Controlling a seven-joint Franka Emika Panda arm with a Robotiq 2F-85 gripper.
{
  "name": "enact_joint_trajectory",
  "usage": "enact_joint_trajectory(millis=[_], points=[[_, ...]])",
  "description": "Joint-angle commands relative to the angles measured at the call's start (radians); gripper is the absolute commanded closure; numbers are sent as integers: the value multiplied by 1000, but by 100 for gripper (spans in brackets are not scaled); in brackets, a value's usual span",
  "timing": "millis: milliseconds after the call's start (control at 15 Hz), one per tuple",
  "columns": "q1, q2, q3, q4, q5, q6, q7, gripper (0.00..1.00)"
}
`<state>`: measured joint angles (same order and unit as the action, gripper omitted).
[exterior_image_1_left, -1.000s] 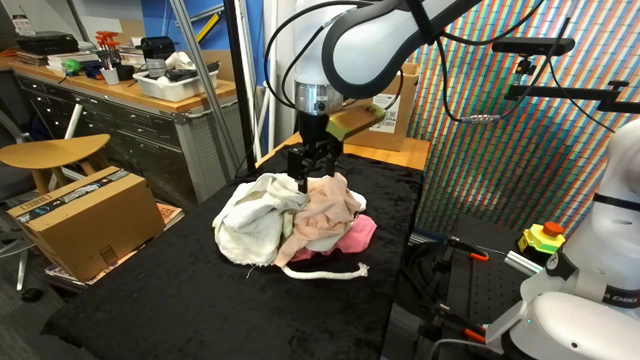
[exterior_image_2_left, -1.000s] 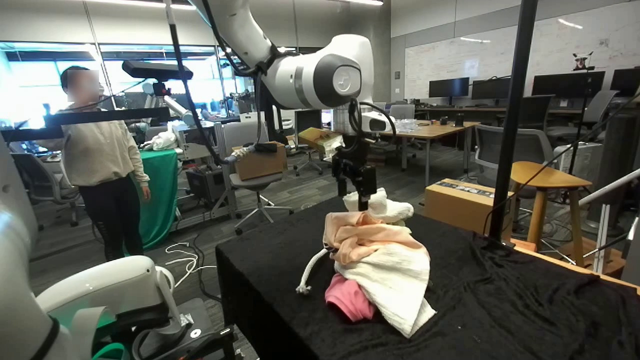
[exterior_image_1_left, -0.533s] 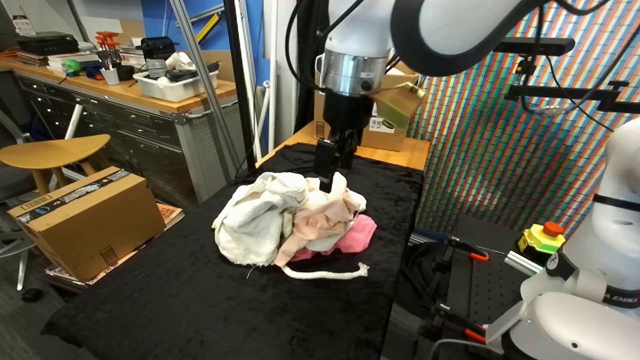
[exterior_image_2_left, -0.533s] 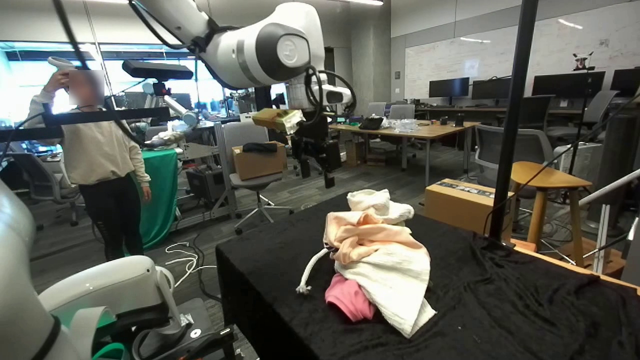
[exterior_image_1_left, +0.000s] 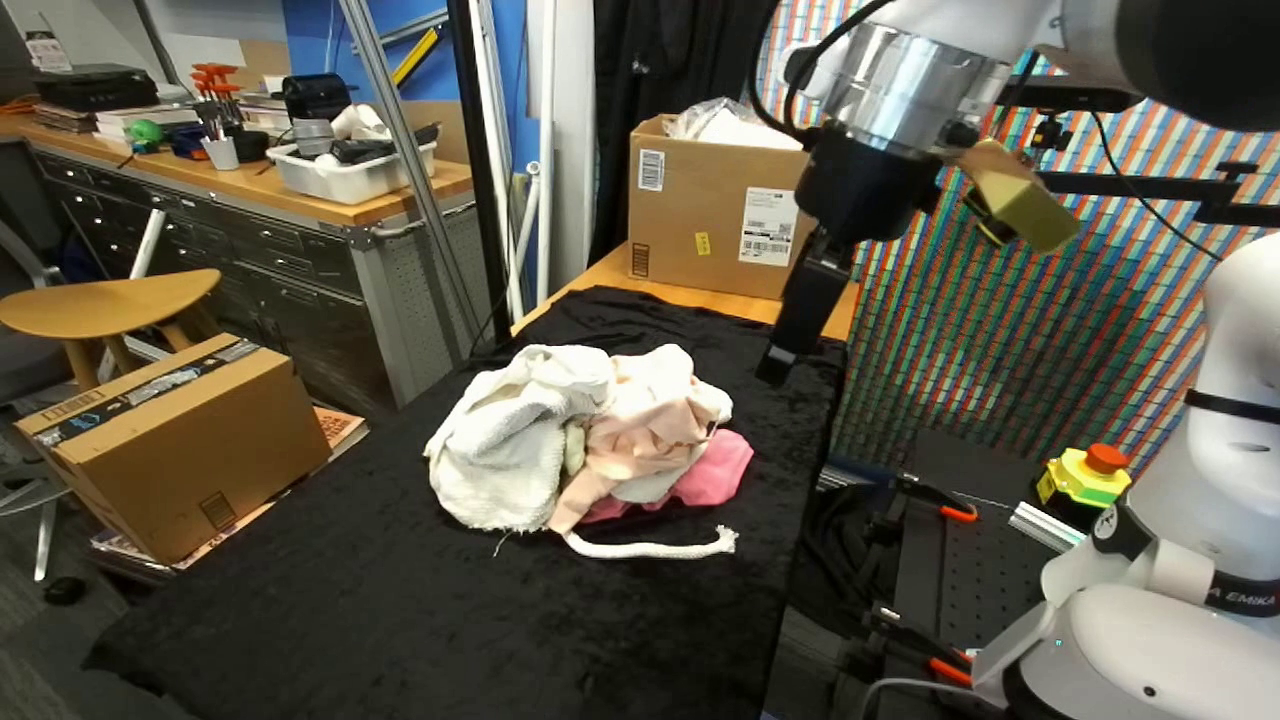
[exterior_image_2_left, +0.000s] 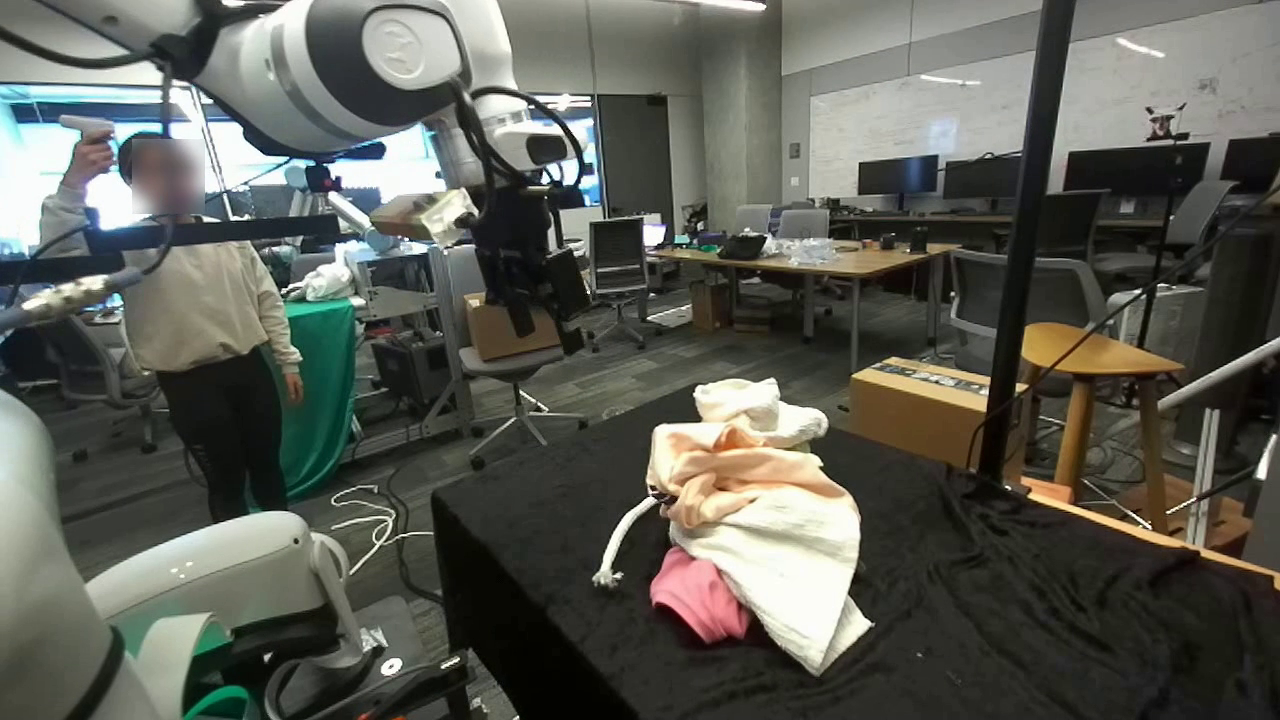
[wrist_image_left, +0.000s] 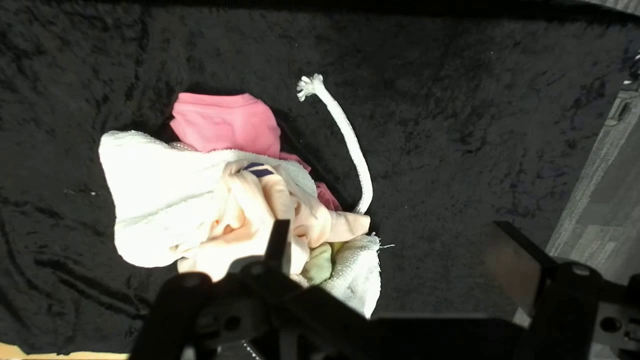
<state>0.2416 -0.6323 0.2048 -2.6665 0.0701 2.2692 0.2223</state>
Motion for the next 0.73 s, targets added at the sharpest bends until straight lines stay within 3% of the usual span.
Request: enact_joint_trajectory(millis=[0, 333, 667], points=[[-15, -185, 45, -133, -1, 75, 54, 0], [-59, -228, 107, -92, -25, 96, 132, 0], [-58, -238, 102, -88, -9, 65, 117, 0]])
